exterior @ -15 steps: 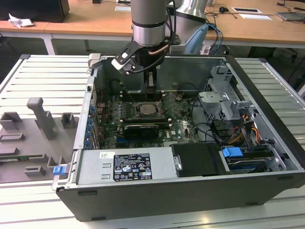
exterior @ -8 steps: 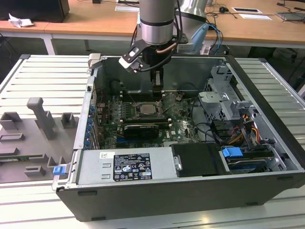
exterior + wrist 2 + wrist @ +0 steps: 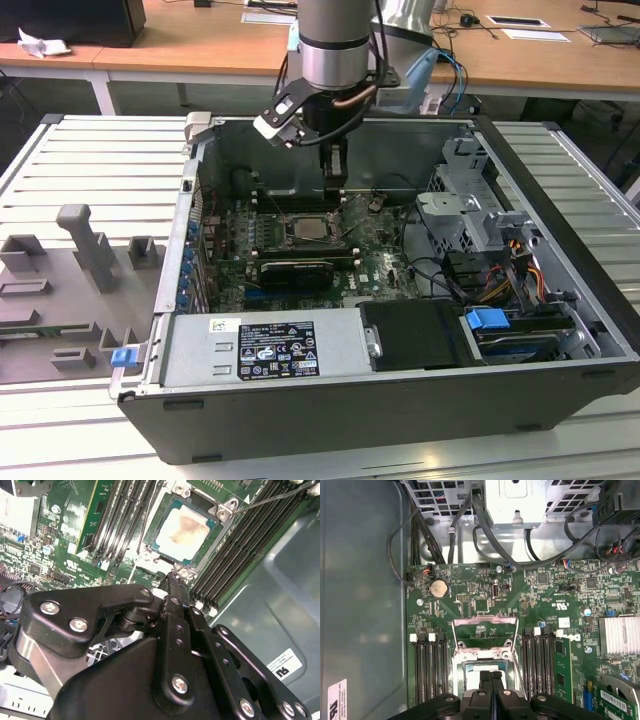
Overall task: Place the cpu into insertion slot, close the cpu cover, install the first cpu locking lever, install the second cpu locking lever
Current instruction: 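Close the cpu cover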
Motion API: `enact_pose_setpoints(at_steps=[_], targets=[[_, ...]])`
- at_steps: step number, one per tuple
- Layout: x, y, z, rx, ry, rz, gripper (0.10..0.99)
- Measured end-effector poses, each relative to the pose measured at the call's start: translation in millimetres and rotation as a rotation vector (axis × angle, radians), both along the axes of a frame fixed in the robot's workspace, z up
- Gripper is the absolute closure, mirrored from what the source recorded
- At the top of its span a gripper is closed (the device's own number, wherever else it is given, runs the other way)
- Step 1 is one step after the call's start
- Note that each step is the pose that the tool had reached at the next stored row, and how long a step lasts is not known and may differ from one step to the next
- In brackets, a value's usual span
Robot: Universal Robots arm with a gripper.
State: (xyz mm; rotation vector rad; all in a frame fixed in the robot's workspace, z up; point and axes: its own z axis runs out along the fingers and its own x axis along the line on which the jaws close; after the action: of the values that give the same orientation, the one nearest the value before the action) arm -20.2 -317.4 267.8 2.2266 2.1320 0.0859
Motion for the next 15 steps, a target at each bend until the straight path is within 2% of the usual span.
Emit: enact_pose_setpoints(at_steps=[5, 8, 15], targets=[[21.5, -0.1, 0.0, 0.0, 0.0043, 0.0, 0.98], [24.4, 0.0, 5.4, 0.0, 0.0041, 0.0, 0.98], [37.5, 0.0, 5.6, 0.0, 0.0043, 0.0, 0.98]])
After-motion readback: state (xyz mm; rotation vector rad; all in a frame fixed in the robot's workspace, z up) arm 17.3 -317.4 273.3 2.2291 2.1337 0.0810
